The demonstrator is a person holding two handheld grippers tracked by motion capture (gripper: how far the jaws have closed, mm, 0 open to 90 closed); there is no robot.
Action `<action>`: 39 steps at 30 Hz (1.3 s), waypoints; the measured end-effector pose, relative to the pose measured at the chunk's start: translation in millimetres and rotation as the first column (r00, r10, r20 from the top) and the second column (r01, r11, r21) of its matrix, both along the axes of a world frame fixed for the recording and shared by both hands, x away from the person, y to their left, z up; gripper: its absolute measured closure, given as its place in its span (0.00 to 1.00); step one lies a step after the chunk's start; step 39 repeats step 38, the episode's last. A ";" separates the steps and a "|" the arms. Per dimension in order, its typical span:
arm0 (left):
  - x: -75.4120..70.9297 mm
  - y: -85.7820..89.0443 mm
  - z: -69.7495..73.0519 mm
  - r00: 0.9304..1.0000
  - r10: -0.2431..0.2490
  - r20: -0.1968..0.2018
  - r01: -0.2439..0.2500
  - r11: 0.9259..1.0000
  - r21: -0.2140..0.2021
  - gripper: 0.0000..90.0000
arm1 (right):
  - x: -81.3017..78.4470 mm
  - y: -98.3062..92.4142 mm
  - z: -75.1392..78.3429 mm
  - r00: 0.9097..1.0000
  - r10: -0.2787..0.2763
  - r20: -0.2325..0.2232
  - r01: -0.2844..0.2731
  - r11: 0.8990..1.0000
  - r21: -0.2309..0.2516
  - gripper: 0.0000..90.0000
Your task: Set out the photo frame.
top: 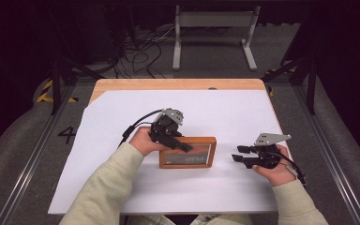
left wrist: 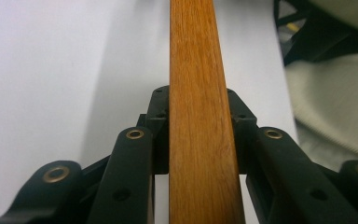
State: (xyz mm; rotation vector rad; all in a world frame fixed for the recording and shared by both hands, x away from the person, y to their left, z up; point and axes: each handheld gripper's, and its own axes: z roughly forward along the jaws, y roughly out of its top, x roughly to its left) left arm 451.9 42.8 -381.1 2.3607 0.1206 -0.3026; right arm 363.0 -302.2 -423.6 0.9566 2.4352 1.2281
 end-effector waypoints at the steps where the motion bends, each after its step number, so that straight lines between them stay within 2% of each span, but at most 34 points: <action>1: 0.9 0.9 -2.1 1.000 0.005 -0.001 -0.005 1.000 0.009 0.78 | -0.1 0.3 -0.2 1.000 0.001 -0.001 -0.001 1.000 -0.001 0.61; 5: 4.7 4.5 -5.5 0.999 0.037 0.000 -0.037 0.999 0.006 0.77 | -0.2 2.3 -0.4 1.000 0.005 -0.002 -0.005 1.000 -0.003 0.61; 8: 5.0 10.9 -3.1 0.997 0.076 -0.019 -0.076 0.997 -0.024 0.54 | -0.1 2.7 -0.1 1.000 0.006 -0.001 -0.006 1.000 0.000 0.60; 10: 1.4 21.0 1.0 0.990 0.139 -0.011 -0.139 0.988 -0.061 0.47 | 0.2 2.5 -0.2 1.000 0.006 -0.001 -0.006 1.000 0.000 0.60; 12: -3.0 33.1 5.8 0.980 0.201 0.003 -0.200 0.975 -0.093 0.42 | 1.2 2.7 -0.4 1.000 0.007 0.002 -0.007 1.000 -0.003 0.59; 14: -12.1 48.6 10.3 0.960 0.280 0.019 -0.275 0.952 -0.135 0.37 | 1.7 3.1 -0.2 1.000 0.006 0.006 -0.006 1.000 -0.004 0.58; 15: -17.6 55.9 11.8 0.947 0.318 0.031 -0.311 0.939 -0.149 0.37 | 1.9 3.2 0.2 1.000 0.002 0.012 -0.002 1.000 -0.003 0.57; 16: -17.6 55.9 11.8 0.947 0.318 0.031 -0.311 0.939 -0.149 0.36 | 1.9 3.2 0.2 1.000 0.002 0.012 -0.002 1.000 -0.003 0.57; 17: -23.7 63.5 12.9 0.936 0.351 0.041 -0.340 0.926 -0.164 0.36 | 2.1 2.8 1.4 1.000 -0.005 0.029 0.005 1.000 0.003 0.55; 18: -34.4 78.4 14.5 0.902 0.428 0.052 -0.411 0.891 -0.192 0.36 | 2.3 2.5 1.8 0.999 -0.010 0.039 0.010 1.000 0.007 0.54; 19: -38.9 85.3 14.7 0.890 0.454 0.038 -0.438 0.876 -0.202 0.37 | 2.1 2.2 2.3 0.999 -0.018 0.048 0.017 1.000 0.010 0.53; 20: -43.8 91.3 14.4 0.874 0.484 0.035 -0.467 0.859 -0.210 0.36 | 2.0 2.1 2.5 0.998 -0.021 0.055 0.020 1.000 0.016 0.53; 21: -43.8 91.3 14.4 0.874 0.484 0.035 -0.467 0.859 -0.210 0.36 | 2.0 2.1 2.5 0.998 -0.021 0.055 0.020 1.000 0.016 0.53; 22: -52.2 98.8 13.4 0.855 0.517 0.045 -0.497 0.840 -0.216 0.36 | 1.5 2.2 3.1 0.998 -0.025 0.064 0.024 1.000 0.018 0.52; 23: -59.5 103.8 12.1 0.837 0.544 0.061 -0.520 0.826 -0.218 0.36 | 0.4 2.3 3.8 0.997 -0.028 0.078 0.026 0.999 0.025 0.51; 26: -78.7 117.1 5.9 0.796 0.600 0.080 -0.568 0.787 -0.241 0.33 | -1.4 0.9 4.3 0.995 -0.037 0.093 0.034 0.999 0.037 0.50; 27: -86.4 123.7 1.2 0.779 0.621 0.084 -0.586 0.770 -0.254 0.32 | -2.0 0.0 4.1 0.994 -0.041 0.098 0.037 0.999 0.038 0.50; 28: -92.7 129.4 -4.2 0.766 0.637 0.086 -0.597 0.755 -0.273 0.31 | -2.9 -1.1 3.9 0.994 -0.045 0.103 0.041 0.998 0.042 0.50; 29: -98.1 135.3 -9.9 0.758 0.646 0.090 -0.603 0.746 -0.283 0.31 | -3.3 -1.9 3.4 0.993 -0.047 0.106 0.042 0.998 0.046 0.49; 30: -102.8 141.3 -15.6 0.753 0.653 0.085 -0.607 0.739 -0.292 0.30 | -4.0 -2.7 3.0 0.993 -0.049 0.105 0.044 0.998 0.050 0.49; 31: -102.8 141.3 -15.6 0.753 0.653 0.085 -0.607 0.739 -0.292 0.29 | -4.0 -2.7 3.0 0.993 -0.049 0.105 0.044 0.998 0.050 0.49; 33: -111.5 153.6 -27.2 0.735 0.675 0.065 -0.624 0.710 -0.325 0.28 | -5.7 -4.0 0.6 0.993 -0.054 0.103 0.049 0.998 0.049 0.48; 34: -114.9 163.9 -33.5 0.724 0.688 0.051 -0.635 0.692 -0.344 0.27 | -6.3 -3.8 -0.3 0.993 -0.053 0.102 0.048 0.998 0.049 0.48; 35: -114.9 163.9 -33.5 0.724 0.688 0.051 -0.635 0.692 -0.344 0.26 | -6.3 -3.8 -0.3 0.993 -0.053 0.102 0.048 0.998 0.049 0.48; 36: -115.1 167.5 -33.6 0.717 0.695 0.052 -0.640 0.686 -0.346 0.26 | -6.7 -3.4 -0.8 0.993 -0.051 0.103 0.046 0.998 0.048 0.47; 37: -114.5 170.8 -33.1 0.707 0.705 0.052 -0.646 0.673 -0.359 0.26 | -6.8 -3.1 -0.9 0.993 -0.049 0.103 0.044 0.998 0.049 0.47; 39: -112.9 172.7 -33.1 0.706 0.706 0.062 -0.642 0.675 -0.363 0.25 | -6.5 -2.9 -0.6 0.993 -0.049 0.107 0.044 0.998 0.050 0.47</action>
